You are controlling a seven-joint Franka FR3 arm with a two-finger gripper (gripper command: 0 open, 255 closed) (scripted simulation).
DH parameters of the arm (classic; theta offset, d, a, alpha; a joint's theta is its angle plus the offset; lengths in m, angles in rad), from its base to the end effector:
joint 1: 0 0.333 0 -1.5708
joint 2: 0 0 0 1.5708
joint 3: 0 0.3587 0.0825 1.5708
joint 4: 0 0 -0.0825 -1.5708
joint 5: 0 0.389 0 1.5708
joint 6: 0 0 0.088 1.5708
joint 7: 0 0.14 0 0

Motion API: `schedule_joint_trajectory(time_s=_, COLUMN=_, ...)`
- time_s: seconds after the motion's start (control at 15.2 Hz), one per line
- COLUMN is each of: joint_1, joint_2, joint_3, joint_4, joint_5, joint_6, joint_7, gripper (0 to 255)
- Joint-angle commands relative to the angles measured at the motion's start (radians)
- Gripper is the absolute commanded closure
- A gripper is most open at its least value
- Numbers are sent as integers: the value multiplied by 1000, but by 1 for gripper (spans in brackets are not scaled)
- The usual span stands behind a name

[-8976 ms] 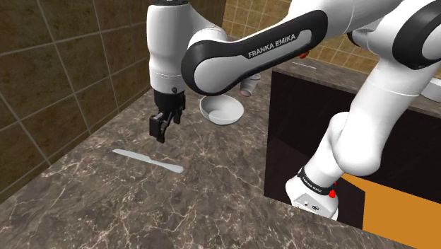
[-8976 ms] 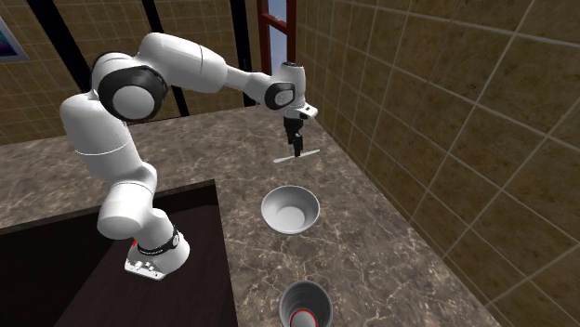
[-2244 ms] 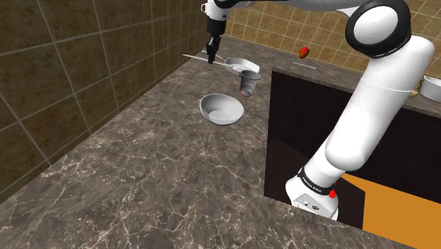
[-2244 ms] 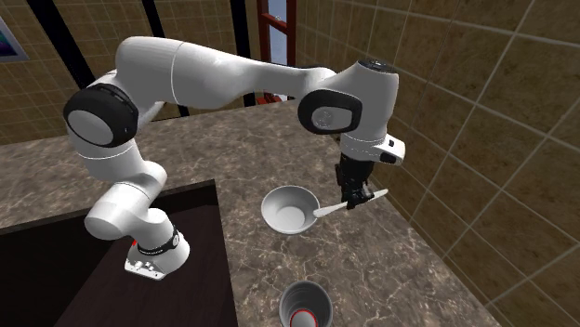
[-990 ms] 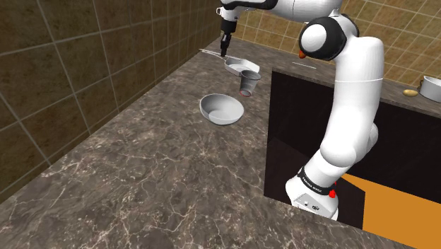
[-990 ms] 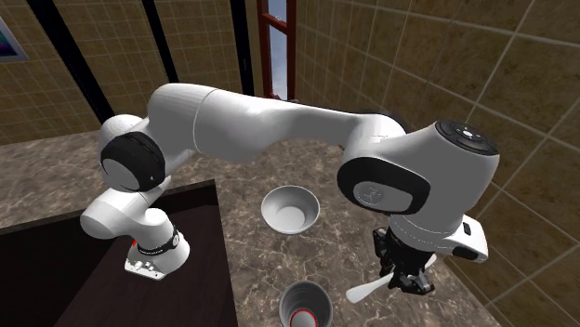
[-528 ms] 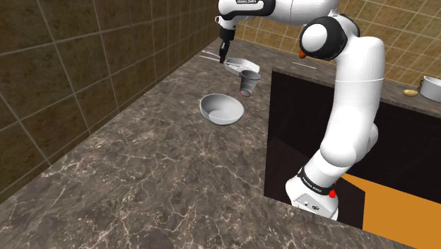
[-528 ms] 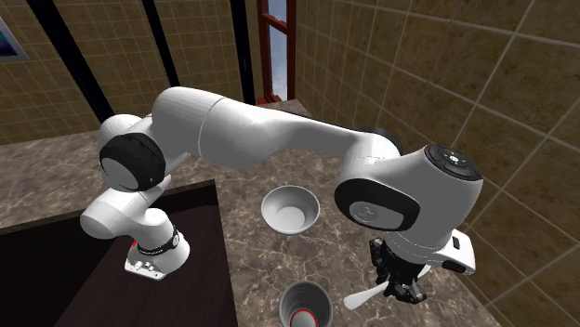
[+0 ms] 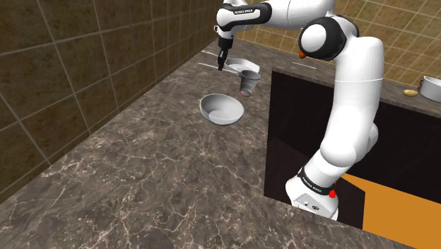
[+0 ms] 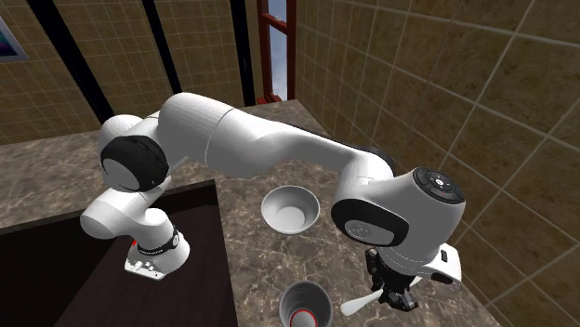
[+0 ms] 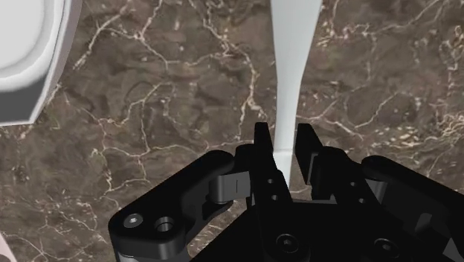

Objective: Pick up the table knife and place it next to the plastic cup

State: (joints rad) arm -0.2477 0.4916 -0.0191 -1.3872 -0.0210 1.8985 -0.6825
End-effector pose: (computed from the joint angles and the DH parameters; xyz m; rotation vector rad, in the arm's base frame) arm 0.7028 -0.1917 0.4328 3.0371 0.6546 0.0068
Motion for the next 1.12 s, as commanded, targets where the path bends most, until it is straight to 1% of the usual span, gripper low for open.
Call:
schedule_joint_trajectory(time_s=0.0, joint_1=0, joint_2=5, joint_3=0, joint_4=-22, joint_5=0, joint_6=27, joint_7=1, gripper=255)
schedule_joint_trajectory(time_s=0.86, joint_1=0, joint_2=54, joint_3=0, joint_4=-121, joint_5=-1, joint_6=175, joint_7=5, gripper=255)
schedule_joint_trajectory(time_s=1.06, joint_1=0, joint_2=54, joint_3=0, joint_4=-121, joint_5=-1, joint_6=175, joint_7=5, gripper=255)
